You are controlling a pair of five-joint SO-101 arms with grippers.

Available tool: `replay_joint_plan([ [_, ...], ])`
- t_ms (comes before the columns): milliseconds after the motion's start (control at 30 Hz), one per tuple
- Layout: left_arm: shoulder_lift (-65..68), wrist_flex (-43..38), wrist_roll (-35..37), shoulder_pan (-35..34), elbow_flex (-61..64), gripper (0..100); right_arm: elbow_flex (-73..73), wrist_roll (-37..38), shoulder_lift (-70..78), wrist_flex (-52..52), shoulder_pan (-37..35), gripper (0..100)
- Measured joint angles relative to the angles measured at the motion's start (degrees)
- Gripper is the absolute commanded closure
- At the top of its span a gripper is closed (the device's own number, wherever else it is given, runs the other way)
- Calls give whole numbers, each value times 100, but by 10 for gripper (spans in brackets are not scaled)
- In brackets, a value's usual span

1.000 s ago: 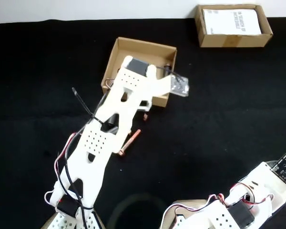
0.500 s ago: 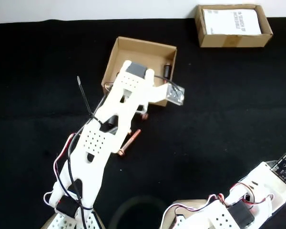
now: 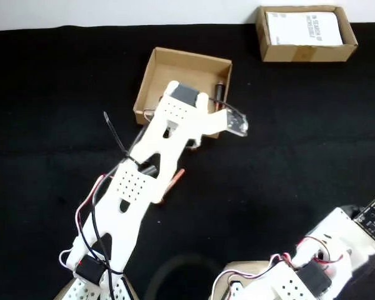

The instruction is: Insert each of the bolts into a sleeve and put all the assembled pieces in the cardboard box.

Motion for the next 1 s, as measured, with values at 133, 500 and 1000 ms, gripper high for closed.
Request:
replay_joint_plan([
  [133,-378,26,1626,35,-756,992,-132,-519,0,343,-844,991],
  [500,-2198,44,5178,-316,-1547,992,-220,-879,0,387,-3692,991],
  [1000,-5029,79,6145,-809,-167,992,97,-879,9,-782,-5433,991],
])
